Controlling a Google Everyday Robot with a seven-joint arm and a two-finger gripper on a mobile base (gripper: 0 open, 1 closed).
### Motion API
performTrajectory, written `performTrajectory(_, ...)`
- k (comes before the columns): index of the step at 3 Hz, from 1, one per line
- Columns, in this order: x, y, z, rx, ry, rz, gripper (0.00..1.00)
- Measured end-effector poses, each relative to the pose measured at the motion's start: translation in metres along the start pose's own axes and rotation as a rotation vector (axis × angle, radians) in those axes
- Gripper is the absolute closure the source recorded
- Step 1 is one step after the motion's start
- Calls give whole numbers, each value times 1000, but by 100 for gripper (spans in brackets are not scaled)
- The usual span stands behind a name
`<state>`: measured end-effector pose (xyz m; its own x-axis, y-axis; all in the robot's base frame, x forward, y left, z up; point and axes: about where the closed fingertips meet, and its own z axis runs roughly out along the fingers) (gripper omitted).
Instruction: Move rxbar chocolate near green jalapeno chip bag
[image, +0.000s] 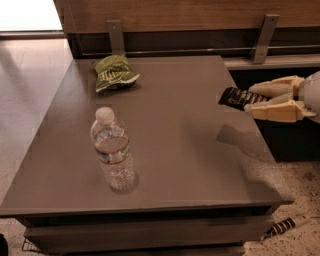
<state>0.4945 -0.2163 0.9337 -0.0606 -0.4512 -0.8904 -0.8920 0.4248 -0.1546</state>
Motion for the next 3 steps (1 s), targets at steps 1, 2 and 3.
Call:
performTrajectory(1, -44, -67, 11, 100, 47, -41, 100)
performTrajectory(2, -94, -107, 53, 164, 65, -76, 100)
performTrajectory(3, -130, -131, 112, 178, 58, -96, 100)
